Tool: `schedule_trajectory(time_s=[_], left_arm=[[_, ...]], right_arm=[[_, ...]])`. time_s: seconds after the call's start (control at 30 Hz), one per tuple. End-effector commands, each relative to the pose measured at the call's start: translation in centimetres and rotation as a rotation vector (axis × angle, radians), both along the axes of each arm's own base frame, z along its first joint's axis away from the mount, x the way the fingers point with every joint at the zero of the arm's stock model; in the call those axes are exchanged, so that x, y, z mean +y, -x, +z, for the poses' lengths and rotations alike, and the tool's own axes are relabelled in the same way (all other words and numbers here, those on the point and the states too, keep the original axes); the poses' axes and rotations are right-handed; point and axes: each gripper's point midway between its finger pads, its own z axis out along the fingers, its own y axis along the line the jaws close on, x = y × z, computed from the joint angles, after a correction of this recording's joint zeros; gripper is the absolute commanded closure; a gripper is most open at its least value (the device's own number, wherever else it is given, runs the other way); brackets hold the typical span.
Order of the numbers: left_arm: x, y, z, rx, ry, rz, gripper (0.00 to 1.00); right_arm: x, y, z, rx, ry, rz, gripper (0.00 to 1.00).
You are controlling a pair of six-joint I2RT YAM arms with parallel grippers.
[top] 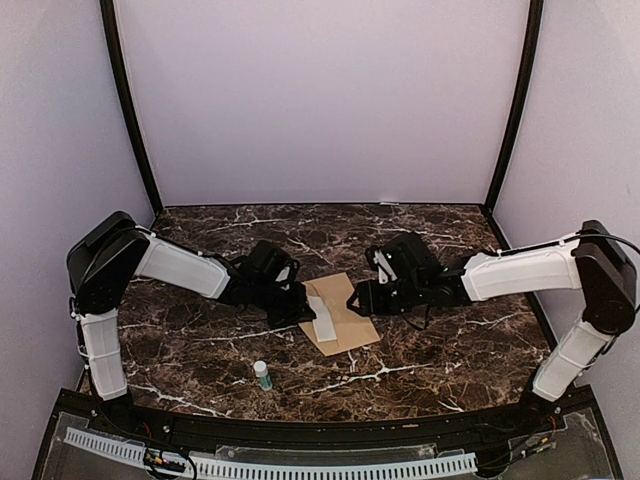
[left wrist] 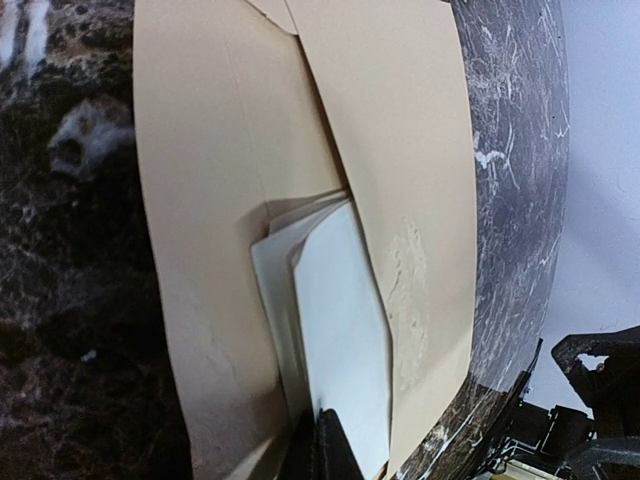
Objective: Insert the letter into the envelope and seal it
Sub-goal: Place the letter in the envelope.
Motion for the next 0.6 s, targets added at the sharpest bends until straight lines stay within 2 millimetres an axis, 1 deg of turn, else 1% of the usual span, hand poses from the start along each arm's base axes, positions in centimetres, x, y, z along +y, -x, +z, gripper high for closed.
schedule_trajectory(time_s=[0.0,0.2,0.33,0.43,0.57], left_arm=[[-0.6,0.0,0.5,-0.013,0.011,-0.02,1.0],[-0.5,0.1,0.4,-0.012,0.01,-0.022,1.0],[-0.5,0.1,0.4,-0.011,0.011,-0.025,1.0],[-0.5,0.1,0.4,-0.014,0.012,-0.025,1.0],[-0.5,0.1,0.4,-0.014,0.013,-0.024,1.0]], right_arm=[[-1.5,-1.4,-1.3,-0.003,0.061,-0.049,0.44],[-0.7,-2.8,-2.3,0.007,0.039,-0.047,0.44],[-0.3,-3.1,-3.4,0.024,0.033,-0.038,0.44],[-0.4,-3.3,-3.9,0.034,0.039,-0.036,0.44],[-0.1,-3.9,-4.0,0.027,0.022,-0.035,0.44]])
